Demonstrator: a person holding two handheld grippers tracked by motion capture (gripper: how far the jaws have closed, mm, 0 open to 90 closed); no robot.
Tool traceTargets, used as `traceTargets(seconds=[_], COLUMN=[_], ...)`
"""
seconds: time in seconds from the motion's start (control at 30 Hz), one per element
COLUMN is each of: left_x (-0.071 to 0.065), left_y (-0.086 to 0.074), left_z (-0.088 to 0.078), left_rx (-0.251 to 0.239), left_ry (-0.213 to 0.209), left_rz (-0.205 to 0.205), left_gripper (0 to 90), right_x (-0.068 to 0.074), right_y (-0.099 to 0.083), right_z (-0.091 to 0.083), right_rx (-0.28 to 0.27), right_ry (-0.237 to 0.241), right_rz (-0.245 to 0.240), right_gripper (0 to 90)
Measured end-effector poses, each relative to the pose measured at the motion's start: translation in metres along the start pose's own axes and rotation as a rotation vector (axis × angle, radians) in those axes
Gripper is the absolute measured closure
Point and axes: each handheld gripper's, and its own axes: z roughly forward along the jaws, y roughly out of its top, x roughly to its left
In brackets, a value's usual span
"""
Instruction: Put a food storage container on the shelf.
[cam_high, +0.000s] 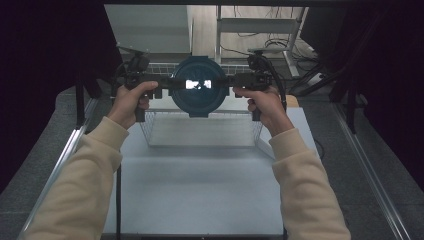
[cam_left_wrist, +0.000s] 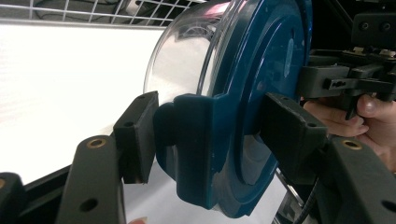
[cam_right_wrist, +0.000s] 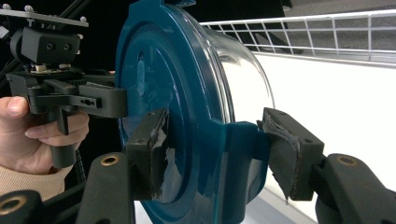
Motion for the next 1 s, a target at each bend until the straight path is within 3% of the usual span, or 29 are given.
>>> traceTargets(seconds=[0.5,0.63,0.77,1.0], left_x=[0.028,0.034,0.041,0.058], left_y=[0.010,0.012,0.015,0.019], left_z=[0.022,0.024,0.029,0.042], left_rx=[0.020,0.016,0.000,-0.017], left_ry=[0.003,-0.002,-0.011,-0.034], left_rz=[-0.067,-0.087,-0.132,-0.231], left_gripper=[38.3,38.5,38.3,36.9], right_x=[-0.029,-0.035,-0.041,-0.055], right_y=[0.008,0.009,0.011,0.014], right_z=[0.020,0.023,0.028,0.038], right_rx=[0.041,0.026,0.017,0.024], right_ry=[-0.006,0.000,0.001,-0.010], right_rz=[0.070,0.096,0.123,0.222], right_gripper=[41.9,41.8,41.2,38.2])
